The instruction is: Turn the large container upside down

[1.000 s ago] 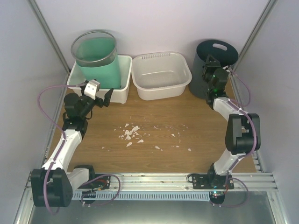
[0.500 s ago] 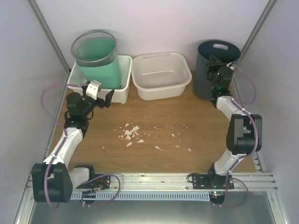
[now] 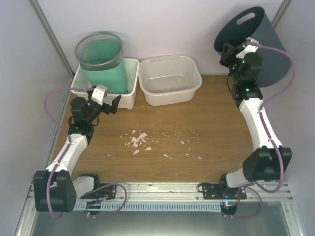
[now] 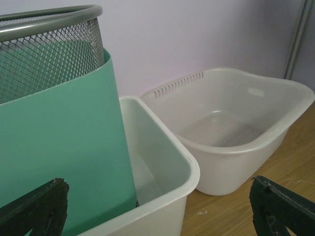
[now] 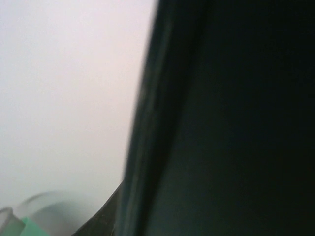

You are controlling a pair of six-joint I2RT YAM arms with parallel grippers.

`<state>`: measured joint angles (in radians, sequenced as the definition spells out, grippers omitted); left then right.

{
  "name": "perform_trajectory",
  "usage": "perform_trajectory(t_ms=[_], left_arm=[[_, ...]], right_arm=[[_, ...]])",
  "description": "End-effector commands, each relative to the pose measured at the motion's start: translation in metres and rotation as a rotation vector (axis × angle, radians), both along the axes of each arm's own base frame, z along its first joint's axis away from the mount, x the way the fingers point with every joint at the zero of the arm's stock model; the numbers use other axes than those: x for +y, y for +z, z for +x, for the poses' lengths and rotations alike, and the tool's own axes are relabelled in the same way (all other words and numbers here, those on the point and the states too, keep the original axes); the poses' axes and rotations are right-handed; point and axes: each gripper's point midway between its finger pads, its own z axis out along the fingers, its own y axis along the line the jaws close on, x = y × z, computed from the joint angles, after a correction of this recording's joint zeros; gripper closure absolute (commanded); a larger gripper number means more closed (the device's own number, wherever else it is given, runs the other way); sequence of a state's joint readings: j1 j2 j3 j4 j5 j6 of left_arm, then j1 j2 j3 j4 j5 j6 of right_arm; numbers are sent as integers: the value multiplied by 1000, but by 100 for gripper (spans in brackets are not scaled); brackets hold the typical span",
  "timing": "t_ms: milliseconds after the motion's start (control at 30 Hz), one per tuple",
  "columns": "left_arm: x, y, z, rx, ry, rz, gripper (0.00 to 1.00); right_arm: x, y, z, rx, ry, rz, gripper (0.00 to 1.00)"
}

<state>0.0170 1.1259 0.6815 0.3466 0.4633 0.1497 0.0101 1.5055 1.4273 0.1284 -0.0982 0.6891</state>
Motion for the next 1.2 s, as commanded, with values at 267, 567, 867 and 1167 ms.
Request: perform_trajectory(t_ms=[267, 567, 867, 1167], left_arm=[[-19, 20, 0, -43, -51, 33, 1], [-18, 40, 1, -63, -42, 43, 1], [-19, 51, 9, -55, -41, 23, 1], [-18, 63, 15, -72, -35, 26, 1]], right_arm=[[112, -9, -97, 104, 110, -701, 99], [149, -45, -182, 180, 112, -874, 99], [205, -132, -224, 362, 115, -1268, 99], [213, -209, -268, 524, 115, -1473, 99]])
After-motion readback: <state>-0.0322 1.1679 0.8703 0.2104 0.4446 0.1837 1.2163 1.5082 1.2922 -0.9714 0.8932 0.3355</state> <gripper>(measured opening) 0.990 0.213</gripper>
